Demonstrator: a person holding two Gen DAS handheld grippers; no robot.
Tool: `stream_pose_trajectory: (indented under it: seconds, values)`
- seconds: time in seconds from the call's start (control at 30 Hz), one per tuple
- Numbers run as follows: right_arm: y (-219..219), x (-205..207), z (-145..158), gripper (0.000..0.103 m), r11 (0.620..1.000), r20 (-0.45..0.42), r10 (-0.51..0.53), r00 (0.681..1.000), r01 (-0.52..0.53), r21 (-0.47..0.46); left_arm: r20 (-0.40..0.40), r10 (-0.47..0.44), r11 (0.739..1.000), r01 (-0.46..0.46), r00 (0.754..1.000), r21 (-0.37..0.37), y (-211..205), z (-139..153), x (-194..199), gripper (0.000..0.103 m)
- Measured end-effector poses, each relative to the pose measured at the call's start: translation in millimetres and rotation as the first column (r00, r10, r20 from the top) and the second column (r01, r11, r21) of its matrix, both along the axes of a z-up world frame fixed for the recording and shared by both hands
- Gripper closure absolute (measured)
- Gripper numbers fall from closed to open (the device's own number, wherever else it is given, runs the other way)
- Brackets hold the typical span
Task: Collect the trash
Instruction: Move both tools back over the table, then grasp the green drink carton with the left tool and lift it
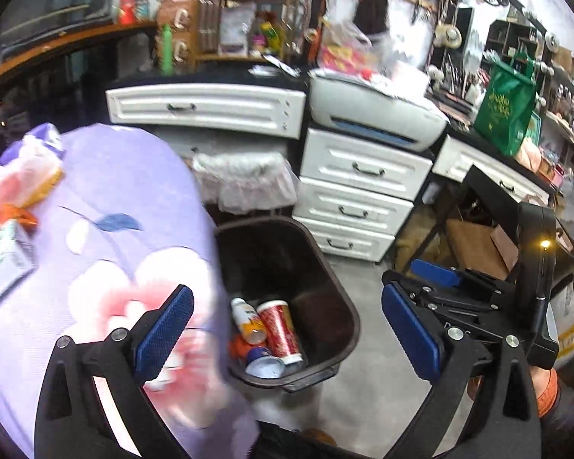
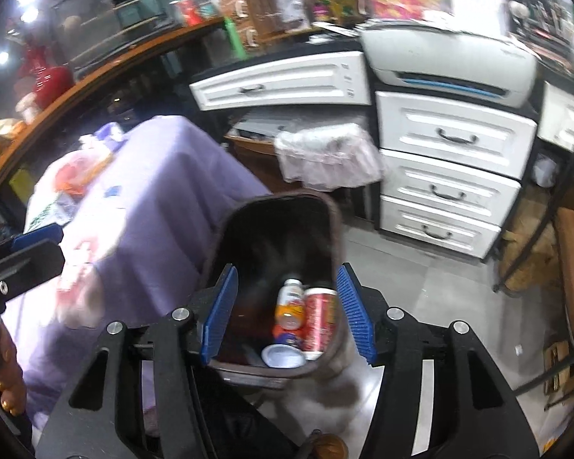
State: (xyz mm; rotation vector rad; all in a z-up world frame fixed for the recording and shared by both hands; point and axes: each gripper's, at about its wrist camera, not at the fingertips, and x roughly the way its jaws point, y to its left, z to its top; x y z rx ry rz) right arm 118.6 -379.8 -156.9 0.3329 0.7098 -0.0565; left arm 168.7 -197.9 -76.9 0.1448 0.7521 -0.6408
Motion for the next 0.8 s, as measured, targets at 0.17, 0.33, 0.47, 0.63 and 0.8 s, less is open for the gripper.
stream_pose_trajectory:
  seconds: [0.17, 0.33, 0.47, 0.63, 0.8]
  values:
    - [38.5, 8.7, 23.0, 0.034, 0.991, 0.069, 0.132, 0.989, -0.131, -0.024, 0.044, 0.054, 0.998, -0.056, 0.998, 0.040, 35.6, 9.8, 3.6, 0.006]
    - [81.0, 25.9, 39.1, 0.035, 0.965, 0.080, 0.261, 0.962, -0.257, -0.056, 0.057, 0.139, 0.989, -0.142, 0.989, 0.048, 81.2, 13.9, 9.1, 0.006]
    - [111.6, 37.6, 49.5, 0.034, 0.942, 0.089, 0.335, 0.938, -0.332, -0.051, 0.052, 0.216, 0.975, -0.218, 0.975, 0.049, 119.0, 13.3, 17.3, 0.006]
    - [149.0, 51.1, 60.2, 0.034, 0.913, 0.095, 0.406, 0.909, -0.399, -0.080, 0.056, 0.270, 0.958, -0.274, 0.961, 0.080, 158.3, 9.4, 26.3, 0.006]
    - [174.4, 62.3, 62.3, 0.034, 0.893, 0.083, 0.447, 0.891, -0.440, -0.092, 0.098, 0.218, 0.960, -0.231, 0.971, 0.159, 180.3, 14.1, 48.3, 0.006]
